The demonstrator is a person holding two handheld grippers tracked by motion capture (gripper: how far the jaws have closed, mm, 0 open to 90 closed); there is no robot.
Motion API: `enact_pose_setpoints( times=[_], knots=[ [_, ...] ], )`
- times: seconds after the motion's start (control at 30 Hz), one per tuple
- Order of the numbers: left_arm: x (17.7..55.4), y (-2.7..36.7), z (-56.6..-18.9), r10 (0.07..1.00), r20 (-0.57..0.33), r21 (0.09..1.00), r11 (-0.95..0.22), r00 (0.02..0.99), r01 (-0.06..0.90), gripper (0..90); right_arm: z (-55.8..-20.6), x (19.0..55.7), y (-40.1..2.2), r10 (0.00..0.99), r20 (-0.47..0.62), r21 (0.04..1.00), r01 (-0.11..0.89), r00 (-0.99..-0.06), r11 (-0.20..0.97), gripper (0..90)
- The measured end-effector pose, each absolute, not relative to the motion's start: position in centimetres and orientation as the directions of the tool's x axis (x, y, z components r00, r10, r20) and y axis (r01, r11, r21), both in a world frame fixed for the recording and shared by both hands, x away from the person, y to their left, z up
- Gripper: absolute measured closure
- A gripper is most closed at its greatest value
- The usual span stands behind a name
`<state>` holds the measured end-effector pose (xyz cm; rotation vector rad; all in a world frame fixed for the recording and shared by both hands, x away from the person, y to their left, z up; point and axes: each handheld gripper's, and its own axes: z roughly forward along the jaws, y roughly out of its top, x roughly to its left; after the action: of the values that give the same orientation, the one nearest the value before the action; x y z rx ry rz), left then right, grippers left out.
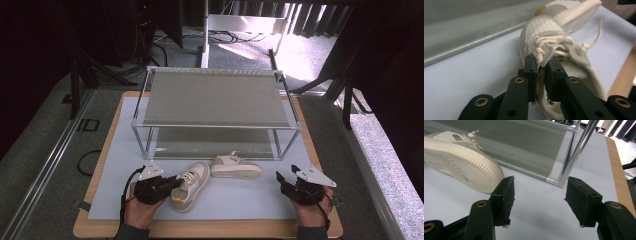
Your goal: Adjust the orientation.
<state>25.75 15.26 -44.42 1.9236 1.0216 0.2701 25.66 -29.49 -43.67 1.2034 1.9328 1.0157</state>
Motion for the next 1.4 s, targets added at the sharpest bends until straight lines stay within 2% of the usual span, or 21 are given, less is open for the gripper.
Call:
enact_pose_setpoints(
  times=[0.3, 0.5, 0.7, 0.9, 1.0, 1.1, 1.3, 1.4],
  knots=[
    [26.0, 16.2, -44.3, 0.835, -0.159, 0.787, -0.215, 0.526, 0.578, 79.9, -43.7, 25.7, -29.3, 0.916, -0.121, 0.857, 0.425, -0.383, 0.291, 39.8],
    [25.7, 15.6, -44.1, 0.862, -0.119, 0.782, -0.224, 0.492, 0.582, 79.7, -43.8, 25.7, -29.2, 0.914, -0.121, 0.857, 0.424, -0.387, 0.293, 39.8],
    [25.7, 15.2, -44.1, 0.854, -0.105, 0.776, -0.250, 0.510, 0.579, 77.9, -43.8, 25.7, -29.0, 0.913, -0.120, 0.856, 0.425, -0.391, 0.295, 39.8],
    [25.7, 15.5, -43.8, 0.812, -0.183, 0.809, -0.196, 0.554, 0.554, 63.3, -43.8, 25.8, -28.6, 0.905, -0.125, 0.856, 0.417, -0.406, 0.306, 39.6],
    [25.5, 15.9, -43.4, 0.811, -0.185, 0.830, -0.174, 0.555, 0.530, 54.2, -43.6, 25.7, -28.2, 0.901, -0.126, 0.858, 0.411, -0.415, 0.309, 39.6],
    [25.5, 16.3, -43.1, 0.805, -0.173, 0.850, -0.169, 0.568, 0.498, 49.5, -43.3, 25.8, -27.6, 0.893, -0.130, 0.862, 0.396, -0.431, 0.317, 39.7],
    [25.7, 16.9, -43.2, 0.807, -0.184, 0.853, -0.154, 0.562, 0.499, 47.9, -42.4, 26.3, -25.8, 0.868, -0.144, 0.867, 0.363, -0.475, 0.342, 40.1],
    [25.8, 17.1, -43.2, 0.810, -0.186, 0.851, -0.149, 0.556, 0.503, 47.9, -41.9, 27.0, -25.0, 0.855, -0.109, 0.882, 0.347, -0.507, 0.318, 41.8]
  ],
)
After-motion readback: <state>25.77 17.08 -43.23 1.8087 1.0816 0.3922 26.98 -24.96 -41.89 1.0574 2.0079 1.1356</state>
